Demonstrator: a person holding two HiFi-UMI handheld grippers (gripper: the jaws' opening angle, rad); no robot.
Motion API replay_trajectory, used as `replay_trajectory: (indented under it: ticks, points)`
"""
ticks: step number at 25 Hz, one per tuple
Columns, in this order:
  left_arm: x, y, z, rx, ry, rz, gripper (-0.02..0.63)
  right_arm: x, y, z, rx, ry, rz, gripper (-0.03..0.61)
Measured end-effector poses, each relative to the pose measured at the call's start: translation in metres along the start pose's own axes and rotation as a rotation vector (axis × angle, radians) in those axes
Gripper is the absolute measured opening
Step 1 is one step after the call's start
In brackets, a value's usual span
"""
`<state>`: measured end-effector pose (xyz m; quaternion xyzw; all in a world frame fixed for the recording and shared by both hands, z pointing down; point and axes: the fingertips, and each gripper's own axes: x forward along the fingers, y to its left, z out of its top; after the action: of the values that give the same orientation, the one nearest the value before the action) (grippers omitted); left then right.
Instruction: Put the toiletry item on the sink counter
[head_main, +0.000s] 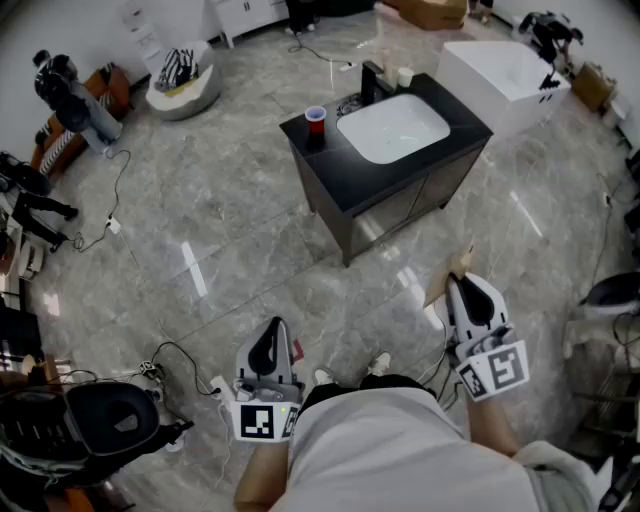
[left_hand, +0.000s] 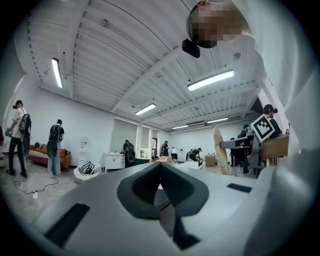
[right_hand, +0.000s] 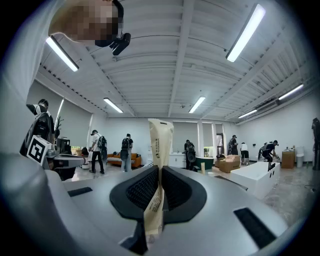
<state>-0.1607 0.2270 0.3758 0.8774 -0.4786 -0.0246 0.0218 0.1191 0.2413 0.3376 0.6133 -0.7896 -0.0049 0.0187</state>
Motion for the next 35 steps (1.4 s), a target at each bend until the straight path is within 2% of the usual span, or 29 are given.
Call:
replay_trajectory:
  ticks: [6,14,22,35]
  points:
    - [0.0,0.004,0.001,0.012,-0.01,0.011,0.003,-0.001,0.0,-0.002,-0.004,0.005,0.0,0.052]
    - [0.009,-0.012,0.004,0.012,-0.026,-0.027,0.003,-0.016,-0.008,-0.003,0.01,0.006,-0.021,0.052]
    - [0.025,-0.035,0.005,0.019,-0.034,-0.058,0.003,-0.031,-0.025,-0.006,0.029,0.001,-0.027,0.054]
    - [0.057,-0.081,-0.002,-0.019,-0.014,-0.05,0.003,-0.047,-0.074,-0.012,0.032,0.012,0.004,0.054]
